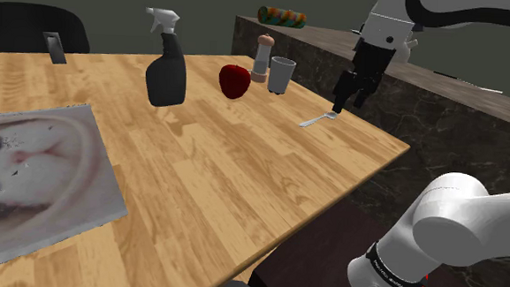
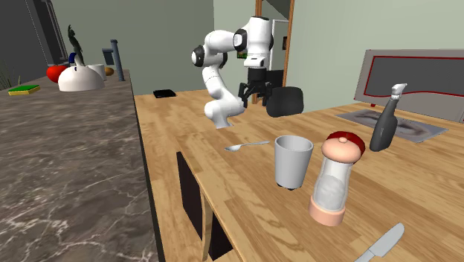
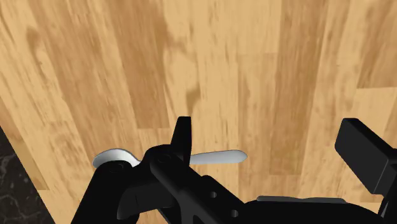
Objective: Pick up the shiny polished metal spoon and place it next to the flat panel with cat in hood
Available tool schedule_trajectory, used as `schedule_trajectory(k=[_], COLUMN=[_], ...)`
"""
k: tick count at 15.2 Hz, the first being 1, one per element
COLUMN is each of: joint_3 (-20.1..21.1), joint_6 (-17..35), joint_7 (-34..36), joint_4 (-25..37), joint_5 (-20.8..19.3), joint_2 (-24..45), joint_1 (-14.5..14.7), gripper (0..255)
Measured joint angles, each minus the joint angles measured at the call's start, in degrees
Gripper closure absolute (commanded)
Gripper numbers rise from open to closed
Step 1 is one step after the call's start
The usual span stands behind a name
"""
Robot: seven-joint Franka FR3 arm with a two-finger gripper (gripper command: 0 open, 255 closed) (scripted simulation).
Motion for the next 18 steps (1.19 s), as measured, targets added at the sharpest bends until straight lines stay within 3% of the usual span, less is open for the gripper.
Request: schedule_trajectory(k=[5, 11, 18], joint_3=[-3.9, -11.5, -19.0], joint_6=[1.9, 3.4, 5.6], joint_7=[-3.9, -12.3, -21.8], joint_4=[1.5, 7.8, 16.1], joint_5=[-1.7, -3.9, -3.3], joint_2=[5.0, 16.0, 30.4], joint_1=[-0.9, -2.3, -3.2], gripper=[0, 0, 0])
